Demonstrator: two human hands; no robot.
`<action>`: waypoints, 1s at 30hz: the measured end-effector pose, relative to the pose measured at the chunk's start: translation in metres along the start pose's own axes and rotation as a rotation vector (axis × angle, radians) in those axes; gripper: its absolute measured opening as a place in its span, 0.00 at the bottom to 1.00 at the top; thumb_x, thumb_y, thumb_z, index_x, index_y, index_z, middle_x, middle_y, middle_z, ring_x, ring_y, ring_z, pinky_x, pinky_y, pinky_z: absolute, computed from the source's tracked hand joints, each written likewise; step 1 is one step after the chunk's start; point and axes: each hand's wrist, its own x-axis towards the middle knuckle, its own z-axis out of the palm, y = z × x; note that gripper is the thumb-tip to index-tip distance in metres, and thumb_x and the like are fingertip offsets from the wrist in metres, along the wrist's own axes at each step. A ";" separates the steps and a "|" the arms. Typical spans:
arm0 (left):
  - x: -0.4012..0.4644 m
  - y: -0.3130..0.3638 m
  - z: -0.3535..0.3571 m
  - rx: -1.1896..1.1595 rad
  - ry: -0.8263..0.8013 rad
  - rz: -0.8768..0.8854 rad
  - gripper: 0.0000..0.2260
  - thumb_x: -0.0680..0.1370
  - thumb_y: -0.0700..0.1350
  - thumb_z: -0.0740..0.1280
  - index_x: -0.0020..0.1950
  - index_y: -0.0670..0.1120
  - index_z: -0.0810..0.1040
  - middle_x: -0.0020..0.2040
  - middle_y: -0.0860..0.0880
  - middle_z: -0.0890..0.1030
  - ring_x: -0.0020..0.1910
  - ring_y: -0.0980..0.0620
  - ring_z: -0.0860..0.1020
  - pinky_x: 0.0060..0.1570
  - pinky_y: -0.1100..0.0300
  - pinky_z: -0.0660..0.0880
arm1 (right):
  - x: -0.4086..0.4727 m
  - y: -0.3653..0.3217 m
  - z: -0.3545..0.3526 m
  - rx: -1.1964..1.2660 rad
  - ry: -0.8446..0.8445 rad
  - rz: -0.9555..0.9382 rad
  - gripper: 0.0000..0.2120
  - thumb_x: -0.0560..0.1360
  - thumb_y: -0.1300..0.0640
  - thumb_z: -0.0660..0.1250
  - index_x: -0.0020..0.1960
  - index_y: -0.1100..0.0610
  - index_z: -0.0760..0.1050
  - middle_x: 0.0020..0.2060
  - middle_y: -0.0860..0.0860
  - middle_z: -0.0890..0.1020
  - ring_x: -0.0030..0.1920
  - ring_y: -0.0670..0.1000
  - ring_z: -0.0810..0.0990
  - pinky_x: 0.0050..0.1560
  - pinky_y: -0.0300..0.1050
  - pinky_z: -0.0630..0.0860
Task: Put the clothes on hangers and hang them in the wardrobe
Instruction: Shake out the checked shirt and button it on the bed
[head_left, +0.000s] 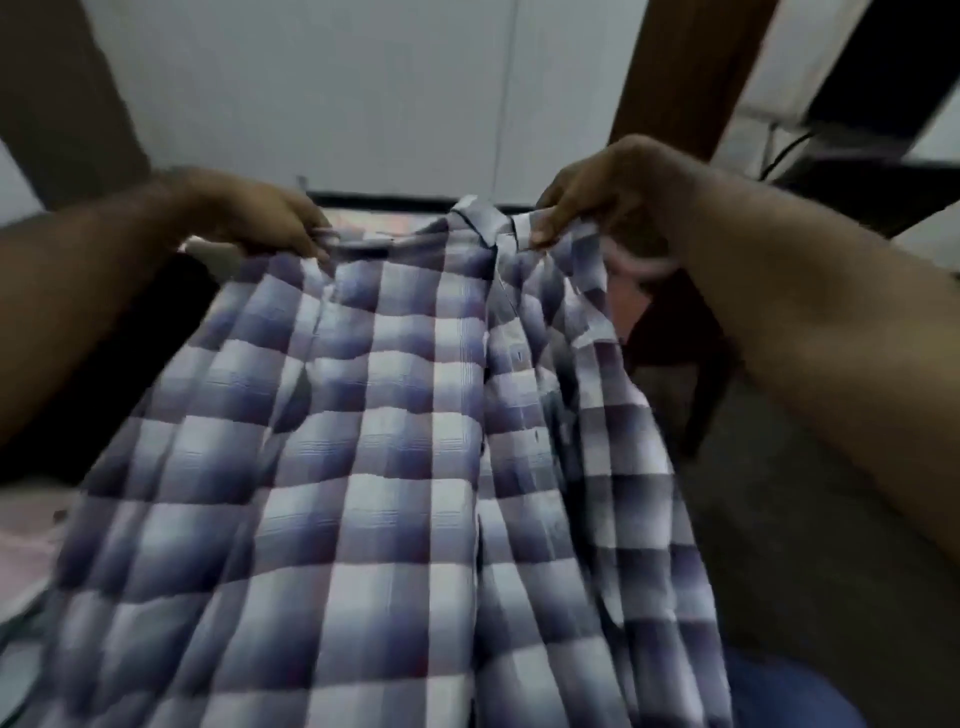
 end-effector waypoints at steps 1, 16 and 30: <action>0.011 -0.011 0.015 0.038 0.008 -0.014 0.06 0.77 0.34 0.67 0.49 0.39 0.83 0.43 0.39 0.84 0.38 0.44 0.80 0.37 0.54 0.78 | 0.039 -0.001 0.019 -0.068 -0.040 0.029 0.28 0.66 0.48 0.80 0.61 0.61 0.80 0.46 0.55 0.84 0.41 0.51 0.79 0.39 0.40 0.75; 0.159 -0.132 0.163 0.445 0.458 0.188 0.25 0.74 0.45 0.63 0.72 0.48 0.67 0.72 0.40 0.67 0.65 0.34 0.72 0.57 0.37 0.74 | 0.249 0.099 0.186 0.115 0.303 0.085 0.37 0.75 0.38 0.72 0.71 0.64 0.66 0.65 0.61 0.76 0.64 0.59 0.75 0.57 0.49 0.70; 0.112 -0.078 0.286 0.637 0.130 0.098 0.25 0.81 0.52 0.57 0.78 0.49 0.64 0.77 0.42 0.65 0.72 0.38 0.66 0.66 0.40 0.68 | 0.150 0.146 0.284 -0.164 0.570 -0.033 0.27 0.76 0.39 0.67 0.66 0.58 0.71 0.62 0.61 0.72 0.61 0.65 0.72 0.58 0.59 0.72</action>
